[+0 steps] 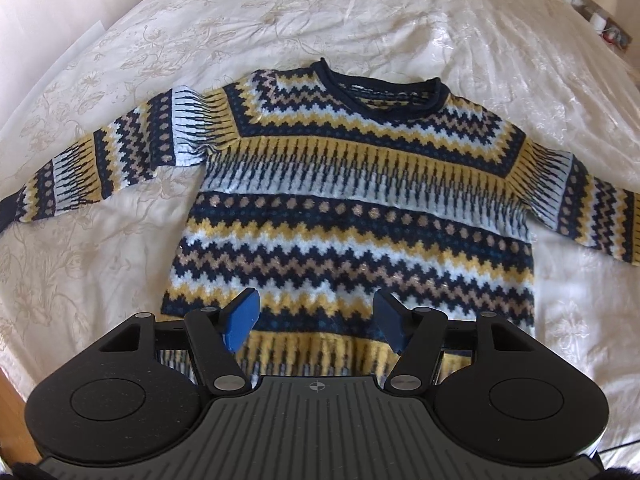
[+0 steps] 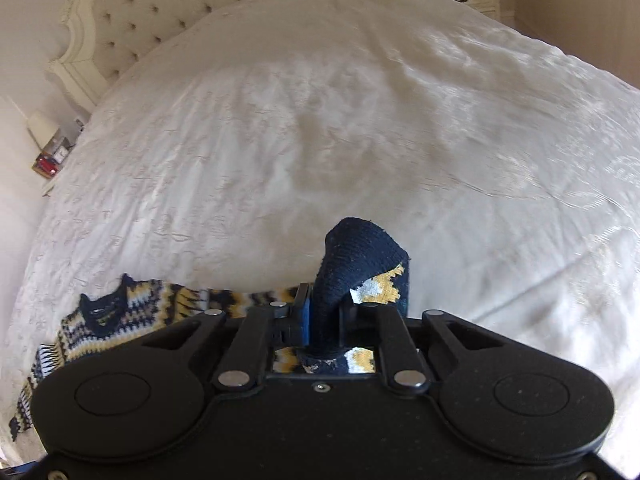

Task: Fold small clothes
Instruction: 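Carry the cuff across the sweater body toward the collar and release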

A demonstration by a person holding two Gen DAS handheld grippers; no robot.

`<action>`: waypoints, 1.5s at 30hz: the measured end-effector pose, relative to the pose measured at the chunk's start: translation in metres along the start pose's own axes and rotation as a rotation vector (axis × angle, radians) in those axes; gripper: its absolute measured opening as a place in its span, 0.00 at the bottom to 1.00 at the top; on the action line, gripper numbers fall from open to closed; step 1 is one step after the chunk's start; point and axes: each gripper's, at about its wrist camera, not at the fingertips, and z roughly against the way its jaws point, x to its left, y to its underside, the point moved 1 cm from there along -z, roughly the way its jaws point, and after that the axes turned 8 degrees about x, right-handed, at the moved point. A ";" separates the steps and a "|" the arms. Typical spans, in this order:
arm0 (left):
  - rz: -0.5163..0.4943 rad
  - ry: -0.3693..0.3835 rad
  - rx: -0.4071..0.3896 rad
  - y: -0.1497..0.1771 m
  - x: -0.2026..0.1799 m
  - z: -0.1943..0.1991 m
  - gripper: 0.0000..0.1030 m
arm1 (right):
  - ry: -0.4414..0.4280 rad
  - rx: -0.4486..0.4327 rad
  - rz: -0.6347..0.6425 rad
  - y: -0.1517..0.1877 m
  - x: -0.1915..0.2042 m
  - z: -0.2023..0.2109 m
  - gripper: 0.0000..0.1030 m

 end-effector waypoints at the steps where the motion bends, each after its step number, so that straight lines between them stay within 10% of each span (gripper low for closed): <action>1: -0.007 0.004 -0.002 -0.002 0.008 -0.003 0.60 | -0.015 -0.009 0.015 -0.002 0.018 0.001 0.19; 15: -0.063 0.040 0.027 -0.019 0.155 -0.043 0.60 | -0.159 0.078 0.249 0.032 0.297 -0.079 0.19; 26: 0.000 0.021 0.055 -0.020 0.245 -0.056 0.60 | -0.154 0.208 0.369 0.103 0.429 -0.175 0.20; 37: 0.005 0.061 0.028 -0.030 0.240 -0.061 0.60 | -0.225 0.191 0.373 0.132 0.437 -0.184 0.48; 45: -0.046 0.093 -0.037 -0.070 0.192 -0.065 0.60 | -0.074 0.151 0.321 0.145 0.355 -0.156 0.60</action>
